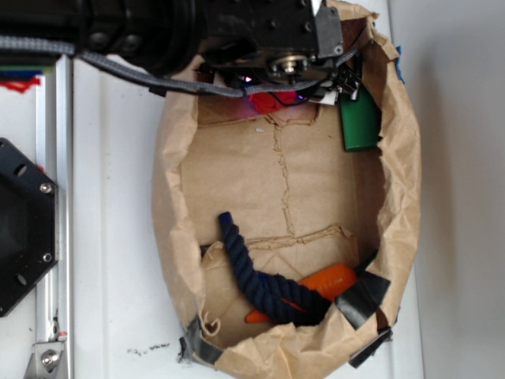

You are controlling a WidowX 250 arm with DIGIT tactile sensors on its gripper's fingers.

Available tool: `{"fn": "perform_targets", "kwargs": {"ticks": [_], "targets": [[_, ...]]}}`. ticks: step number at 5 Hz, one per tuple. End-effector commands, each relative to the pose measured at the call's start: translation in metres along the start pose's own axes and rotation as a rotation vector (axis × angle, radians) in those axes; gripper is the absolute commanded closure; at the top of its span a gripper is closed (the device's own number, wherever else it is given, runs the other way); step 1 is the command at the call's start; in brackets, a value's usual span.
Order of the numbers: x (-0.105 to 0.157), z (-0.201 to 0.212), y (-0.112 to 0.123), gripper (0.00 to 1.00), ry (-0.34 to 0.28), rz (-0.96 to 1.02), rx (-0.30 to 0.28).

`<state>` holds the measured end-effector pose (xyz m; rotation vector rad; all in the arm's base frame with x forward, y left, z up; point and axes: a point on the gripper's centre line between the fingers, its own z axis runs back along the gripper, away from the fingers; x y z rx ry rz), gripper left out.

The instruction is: Grab the red paper.

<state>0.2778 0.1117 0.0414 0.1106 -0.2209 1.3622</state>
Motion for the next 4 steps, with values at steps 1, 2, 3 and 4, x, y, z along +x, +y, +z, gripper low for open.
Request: {"fn": "perform_targets", "kwargs": {"ticks": [1,2,3,4], "targets": [[0.013,0.009,0.005,1.0,-0.027,0.06,-0.041],[0.01,0.009,0.012,1.0,-0.024,0.061,-0.044],[0.015,0.011,0.004,1.0,-0.019,0.034,-0.048],[0.014,0.033,-0.005,1.0,0.006,-0.099,-0.113]]}}
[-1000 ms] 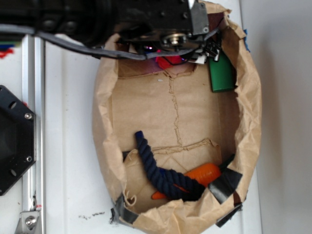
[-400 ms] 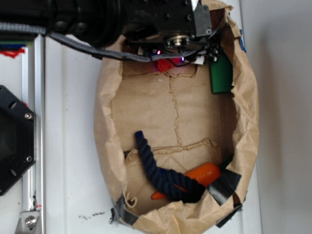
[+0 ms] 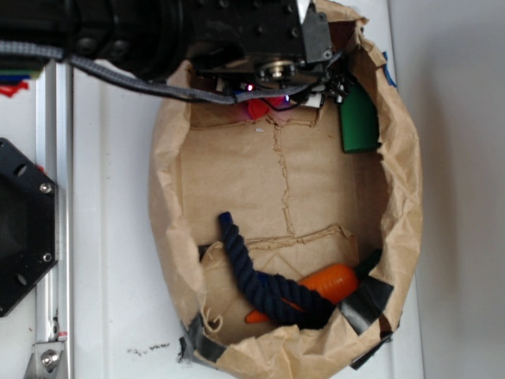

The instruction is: Grab the red paper.

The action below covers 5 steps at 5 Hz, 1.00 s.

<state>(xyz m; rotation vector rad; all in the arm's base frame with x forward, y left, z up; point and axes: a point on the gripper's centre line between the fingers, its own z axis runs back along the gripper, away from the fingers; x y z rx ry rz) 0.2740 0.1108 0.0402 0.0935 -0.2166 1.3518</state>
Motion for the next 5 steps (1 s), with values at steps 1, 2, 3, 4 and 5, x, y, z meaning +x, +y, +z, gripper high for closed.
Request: {"fn": "perform_targets", "kwargs": {"ticks": [1,2,3,4,5], "targets": [[0.004,0.075,-0.025,1.0,0.059,-0.237,-0.151],[-0.015,0.106,-0.029,1.0,0.112,-0.348,-0.163],[-0.035,0.134,-0.021,1.0,0.217,-0.52,-0.129],[-0.043,0.155,-0.005,1.0,0.293,-0.692,-0.101],[-0.039,0.163,0.001,1.0,0.305,-0.766,-0.136]]}}
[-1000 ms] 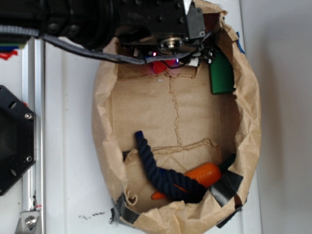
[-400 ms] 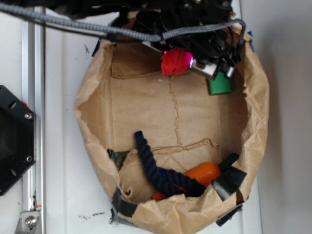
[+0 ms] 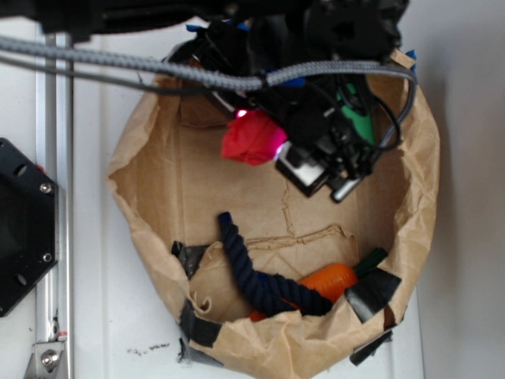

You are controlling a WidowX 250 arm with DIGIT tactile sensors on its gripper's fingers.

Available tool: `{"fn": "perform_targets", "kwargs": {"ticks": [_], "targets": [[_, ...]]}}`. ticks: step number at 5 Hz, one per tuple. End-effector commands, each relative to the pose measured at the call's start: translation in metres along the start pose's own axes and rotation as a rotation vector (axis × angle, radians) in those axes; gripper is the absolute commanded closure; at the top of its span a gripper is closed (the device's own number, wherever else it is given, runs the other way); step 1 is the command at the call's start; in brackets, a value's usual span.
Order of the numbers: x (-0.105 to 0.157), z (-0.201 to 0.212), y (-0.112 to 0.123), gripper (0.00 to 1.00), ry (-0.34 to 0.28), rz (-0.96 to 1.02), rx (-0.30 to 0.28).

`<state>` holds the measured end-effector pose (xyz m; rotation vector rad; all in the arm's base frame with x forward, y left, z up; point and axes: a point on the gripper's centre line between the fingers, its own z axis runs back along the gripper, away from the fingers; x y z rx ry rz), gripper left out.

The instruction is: Grab the red paper.

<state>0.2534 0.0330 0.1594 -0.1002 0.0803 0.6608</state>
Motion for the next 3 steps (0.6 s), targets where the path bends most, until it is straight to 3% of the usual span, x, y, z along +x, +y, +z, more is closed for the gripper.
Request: {"fn": "perform_targets", "kwargs": {"ticks": [1,3], "targets": [[0.0,0.034,0.009,1.0,-0.099,-0.118,-0.062],[0.009,0.035,-0.003,1.0,-0.175,-0.093,-0.061]]}}
